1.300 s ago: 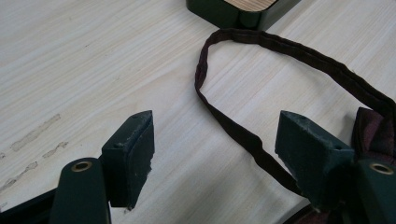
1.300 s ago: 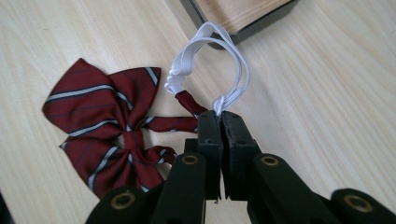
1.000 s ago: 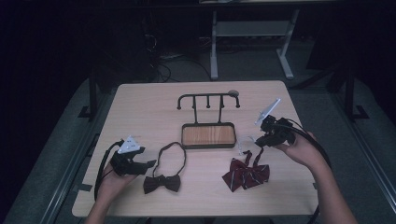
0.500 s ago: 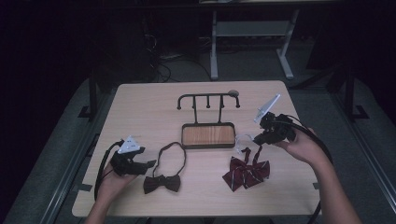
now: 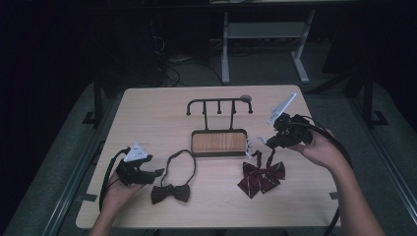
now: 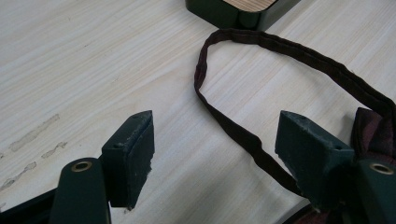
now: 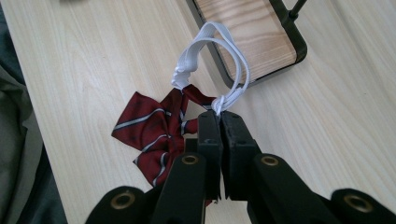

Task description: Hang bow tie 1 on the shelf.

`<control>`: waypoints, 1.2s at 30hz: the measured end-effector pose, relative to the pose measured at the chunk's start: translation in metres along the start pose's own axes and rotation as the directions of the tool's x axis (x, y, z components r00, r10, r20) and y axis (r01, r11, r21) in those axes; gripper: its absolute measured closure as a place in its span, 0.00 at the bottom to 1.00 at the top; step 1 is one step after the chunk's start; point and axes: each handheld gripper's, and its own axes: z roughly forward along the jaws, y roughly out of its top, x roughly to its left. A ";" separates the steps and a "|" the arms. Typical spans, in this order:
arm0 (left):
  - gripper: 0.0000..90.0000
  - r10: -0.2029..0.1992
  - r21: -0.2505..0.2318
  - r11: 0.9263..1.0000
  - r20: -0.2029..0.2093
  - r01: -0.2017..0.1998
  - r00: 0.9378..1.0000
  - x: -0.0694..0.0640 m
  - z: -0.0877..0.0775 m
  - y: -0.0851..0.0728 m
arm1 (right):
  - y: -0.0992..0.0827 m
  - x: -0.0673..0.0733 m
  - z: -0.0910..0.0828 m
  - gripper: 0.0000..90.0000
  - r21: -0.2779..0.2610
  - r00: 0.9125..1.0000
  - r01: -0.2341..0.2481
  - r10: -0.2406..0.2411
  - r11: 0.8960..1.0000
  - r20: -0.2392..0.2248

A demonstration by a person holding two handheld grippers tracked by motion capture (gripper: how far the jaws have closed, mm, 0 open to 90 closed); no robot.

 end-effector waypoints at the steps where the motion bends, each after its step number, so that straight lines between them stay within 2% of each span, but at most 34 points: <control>1: 0.32 0.001 -0.002 1.000 0.000 -0.001 1.000 0.000 0.000 0.000 | 0.001 -0.001 -0.001 0.96 0.000 1.000 0.008 -0.008 1.000 0.003; 22: 0.32 0.002 -0.002 1.000 -0.001 -0.002 1.000 0.000 -0.001 0.000 | 0.029 -0.005 -0.021 0.96 0.004 0.999 0.035 -0.035 0.999 0.025; 36: 0.32 -0.001 -0.002 1.000 0.000 0.001 1.000 0.000 0.000 0.000 | 0.038 -0.018 -0.032 0.96 0.012 0.999 0.014 -0.014 1.000 0.038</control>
